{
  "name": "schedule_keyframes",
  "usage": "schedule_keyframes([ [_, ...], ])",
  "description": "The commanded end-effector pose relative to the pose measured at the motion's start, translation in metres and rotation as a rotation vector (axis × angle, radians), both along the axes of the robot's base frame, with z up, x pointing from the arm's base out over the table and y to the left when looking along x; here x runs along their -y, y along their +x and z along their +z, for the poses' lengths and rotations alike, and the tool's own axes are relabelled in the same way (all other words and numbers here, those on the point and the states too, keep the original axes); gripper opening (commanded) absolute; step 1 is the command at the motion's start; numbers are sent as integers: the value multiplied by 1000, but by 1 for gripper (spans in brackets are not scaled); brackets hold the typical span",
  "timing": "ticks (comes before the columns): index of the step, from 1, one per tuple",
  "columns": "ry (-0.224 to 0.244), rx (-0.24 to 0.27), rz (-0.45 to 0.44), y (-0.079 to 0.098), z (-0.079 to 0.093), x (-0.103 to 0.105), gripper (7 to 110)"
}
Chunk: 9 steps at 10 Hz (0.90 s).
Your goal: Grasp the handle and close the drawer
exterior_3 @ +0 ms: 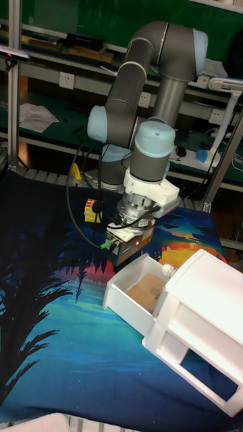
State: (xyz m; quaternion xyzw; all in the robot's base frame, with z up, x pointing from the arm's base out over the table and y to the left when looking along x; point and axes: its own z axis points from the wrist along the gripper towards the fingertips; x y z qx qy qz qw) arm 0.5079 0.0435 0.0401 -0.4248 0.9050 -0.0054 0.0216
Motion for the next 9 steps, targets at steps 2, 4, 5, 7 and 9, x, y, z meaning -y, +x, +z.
schedule_keyframes([
  [2,16,-13,-61,2,0,2,22],
  [4,14,-28,-85,-1,-1,3,22],
  [5,11,-31,-90,-1,-1,4,22],
  [7,5,-36,-111,1,1,3,7],
  [9,8,-37,-126,4,4,1,7],
])
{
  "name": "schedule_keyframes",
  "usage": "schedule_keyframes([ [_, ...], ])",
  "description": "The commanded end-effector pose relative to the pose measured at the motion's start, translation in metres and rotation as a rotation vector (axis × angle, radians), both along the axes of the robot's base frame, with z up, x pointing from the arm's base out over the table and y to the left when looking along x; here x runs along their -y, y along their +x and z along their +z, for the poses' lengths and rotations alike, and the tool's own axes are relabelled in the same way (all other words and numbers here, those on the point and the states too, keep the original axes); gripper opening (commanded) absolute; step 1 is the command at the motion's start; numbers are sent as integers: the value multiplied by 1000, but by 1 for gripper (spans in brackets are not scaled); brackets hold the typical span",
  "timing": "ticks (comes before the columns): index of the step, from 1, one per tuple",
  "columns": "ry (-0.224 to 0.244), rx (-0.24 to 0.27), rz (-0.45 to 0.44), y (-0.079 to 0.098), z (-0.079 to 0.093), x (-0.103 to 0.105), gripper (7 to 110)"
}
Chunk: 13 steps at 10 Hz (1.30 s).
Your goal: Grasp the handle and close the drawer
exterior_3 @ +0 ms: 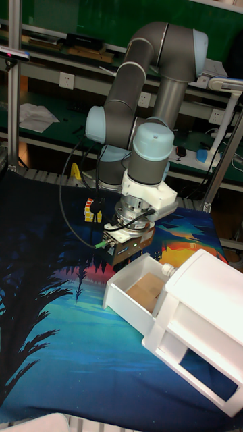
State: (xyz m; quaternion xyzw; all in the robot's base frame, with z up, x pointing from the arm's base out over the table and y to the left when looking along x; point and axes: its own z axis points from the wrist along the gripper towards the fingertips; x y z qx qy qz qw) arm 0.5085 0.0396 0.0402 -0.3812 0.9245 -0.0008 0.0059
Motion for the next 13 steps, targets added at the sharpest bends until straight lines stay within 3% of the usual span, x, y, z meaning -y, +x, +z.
schedule_keyframes([
  [1,16,2,-40,5,4,-4,7],
  [4,52,19,-67,10,4,-13,7],
  [8,60,20,-64,13,6,-20,7],
  [11,64,35,11,16,7,-25,7],
  [13,41,37,42,17,7,-25,7],
])
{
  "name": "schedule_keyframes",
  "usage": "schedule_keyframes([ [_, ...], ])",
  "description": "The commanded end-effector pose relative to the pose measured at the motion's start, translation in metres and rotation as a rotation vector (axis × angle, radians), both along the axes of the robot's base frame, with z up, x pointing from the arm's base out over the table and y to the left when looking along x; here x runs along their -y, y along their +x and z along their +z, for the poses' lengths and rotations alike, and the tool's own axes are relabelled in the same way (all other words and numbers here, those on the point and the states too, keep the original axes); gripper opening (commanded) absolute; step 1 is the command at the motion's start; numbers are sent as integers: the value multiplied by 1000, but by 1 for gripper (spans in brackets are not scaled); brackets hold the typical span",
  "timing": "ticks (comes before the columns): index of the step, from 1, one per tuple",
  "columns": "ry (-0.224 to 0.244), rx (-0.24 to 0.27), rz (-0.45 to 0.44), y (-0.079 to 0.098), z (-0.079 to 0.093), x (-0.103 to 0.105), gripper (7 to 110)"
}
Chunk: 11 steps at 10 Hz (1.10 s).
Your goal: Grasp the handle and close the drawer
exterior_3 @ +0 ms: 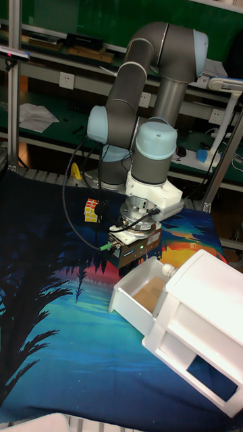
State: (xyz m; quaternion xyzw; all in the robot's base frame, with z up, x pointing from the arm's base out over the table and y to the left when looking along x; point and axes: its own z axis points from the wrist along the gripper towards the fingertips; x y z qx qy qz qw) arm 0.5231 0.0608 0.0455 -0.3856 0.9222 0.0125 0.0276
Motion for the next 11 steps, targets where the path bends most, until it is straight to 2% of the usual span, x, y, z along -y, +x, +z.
schedule_keyframes([
  [1,-10,3,36,3,2,-5,7],
  [4,-19,3,39,6,-1,-14,7],
  [6,-9,3,56,6,-1,-17,7],
  [11,-18,4,75,8,2,-20,7],
])
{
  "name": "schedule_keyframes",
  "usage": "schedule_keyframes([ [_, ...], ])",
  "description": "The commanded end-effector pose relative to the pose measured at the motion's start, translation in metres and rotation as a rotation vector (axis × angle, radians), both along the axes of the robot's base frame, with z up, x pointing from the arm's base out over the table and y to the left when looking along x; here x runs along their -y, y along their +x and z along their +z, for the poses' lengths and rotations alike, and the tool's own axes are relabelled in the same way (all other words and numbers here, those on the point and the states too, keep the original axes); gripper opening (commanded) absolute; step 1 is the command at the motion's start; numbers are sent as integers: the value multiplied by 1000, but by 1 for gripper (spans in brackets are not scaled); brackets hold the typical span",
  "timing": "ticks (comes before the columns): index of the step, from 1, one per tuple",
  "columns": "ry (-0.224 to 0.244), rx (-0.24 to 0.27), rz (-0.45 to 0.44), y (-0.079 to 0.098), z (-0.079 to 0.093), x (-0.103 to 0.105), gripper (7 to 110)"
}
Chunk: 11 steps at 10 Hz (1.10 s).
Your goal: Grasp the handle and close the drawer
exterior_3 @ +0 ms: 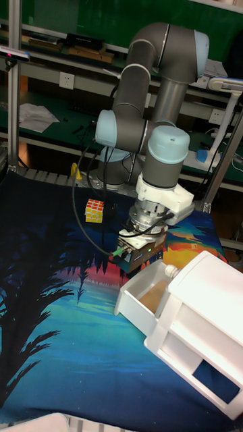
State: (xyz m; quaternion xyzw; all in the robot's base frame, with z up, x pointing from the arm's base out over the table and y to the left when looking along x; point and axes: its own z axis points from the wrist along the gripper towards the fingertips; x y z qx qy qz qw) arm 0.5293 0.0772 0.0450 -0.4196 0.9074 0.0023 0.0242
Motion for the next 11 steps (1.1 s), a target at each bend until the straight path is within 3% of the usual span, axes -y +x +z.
schedule_keyframes([
  [1,-2,-3,3,2,4,-5,7],
  [2,-15,-1,4,3,5,-2,7],
  [3,32,-3,-39,5,6,-12,7],
  [5,55,-47,-134,1,13,-7,7],
  [8,74,-46,-268,9,11,-10,7],
  [11,84,-18,-276,16,9,-10,7],
])
